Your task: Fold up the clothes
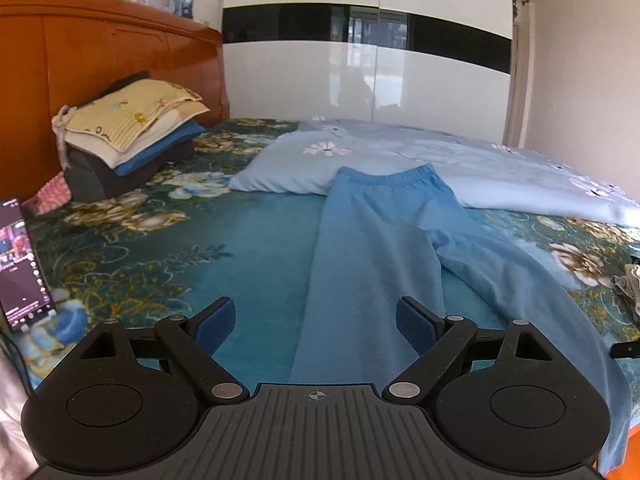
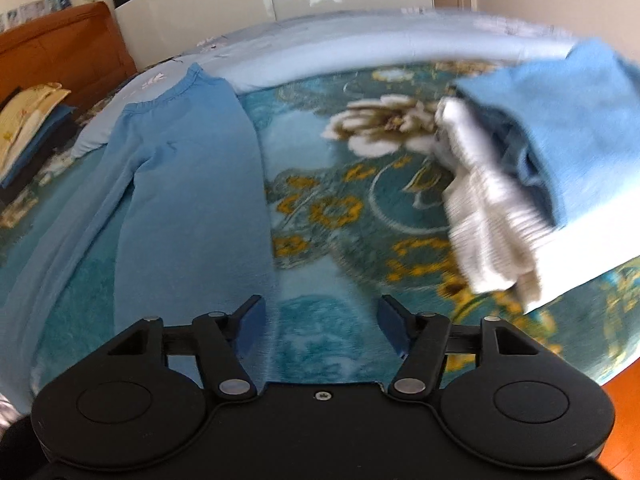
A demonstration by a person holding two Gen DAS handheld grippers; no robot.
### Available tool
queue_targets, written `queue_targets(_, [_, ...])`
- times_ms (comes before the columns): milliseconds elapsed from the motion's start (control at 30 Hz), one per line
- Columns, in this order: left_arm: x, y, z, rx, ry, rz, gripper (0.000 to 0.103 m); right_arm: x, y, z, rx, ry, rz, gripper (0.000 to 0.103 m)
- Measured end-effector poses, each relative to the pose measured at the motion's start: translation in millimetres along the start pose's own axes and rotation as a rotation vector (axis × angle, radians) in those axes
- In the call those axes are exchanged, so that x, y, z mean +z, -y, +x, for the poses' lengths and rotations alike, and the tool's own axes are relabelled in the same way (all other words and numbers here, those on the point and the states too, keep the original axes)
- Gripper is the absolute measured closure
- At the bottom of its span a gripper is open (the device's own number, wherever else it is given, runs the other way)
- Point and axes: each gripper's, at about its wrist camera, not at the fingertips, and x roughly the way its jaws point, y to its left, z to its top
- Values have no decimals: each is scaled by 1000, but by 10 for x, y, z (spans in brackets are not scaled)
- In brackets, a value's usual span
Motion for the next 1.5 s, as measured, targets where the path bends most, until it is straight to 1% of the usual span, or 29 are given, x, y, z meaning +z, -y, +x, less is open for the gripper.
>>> queue_targets(33, [-11, -10, 8, 3, -6, -3, 16, -6, -12, 7, 5, 3, 10, 39])
queue_targets(167, [-23, -59, 41, 2, -14, -37, 16, 26, -80, 34, 50, -15, 12, 41])
queue_targets(267, [0, -56, 73, -9, -21, -45, 16, 58, -136, 83, 40, -42, -10, 49])
queue_targets(333, [-2, -37, 91, -23, -23, -45, 16, 90, -127, 104, 43, -59, 3, 60])
queue_targets(367, [-4, -26, 100, -31, -24, -46, 16, 107, -113, 110, 49, -68, 15, 63])
queue_targets(433, [-9, -5, 118, -47, -27, -46, 16, 134, -71, 121, 76, -95, 51, 73])
queue_targets(500, [-13, 16, 136, -64, -29, -46, 16, 131, -49, 125, 94, -110, 83, 79])
queue_targets(567, [-22, 41, 148, -76, -29, -40, 16, 103, -65, 125, 107, -117, 86, 85])
queue_targets(700, [-39, 54, 157, -80, -34, -45, 16, 94, -156, 125, 99, -120, 54, 97])
queue_targets(833, [-63, 27, 199, -72, -63, -61, 16, 114, -275, 95, 74, -106, 10, 98])
queue_targets(900, [-76, 6, 213, -68, -73, -71, 16, 126, -297, 65, 87, -97, 11, 98])
queue_targets(1000, [-78, -28, 203, -70, -76, -79, 16, 158, -338, 47, 93, -99, 6, 98])
queue_targets(1133, [-73, -28, 201, -70, -77, -72, 16, 194, -391, 69, 74, -109, -18, 98])
queue_targets(1367, [-50, -83, 300, -49, -91, -74, 16, 213, -387, 121, 58, -114, -26, 98])
queue_targets(1467, [7, -107, 391, -37, -93, -63, 16, 223, -405, 147, 48, -121, -55, 96])
queue_targets(1500, [48, -116, 432, -32, -91, -58, 16, 234, -418, 144, 38, -115, -58, 93])
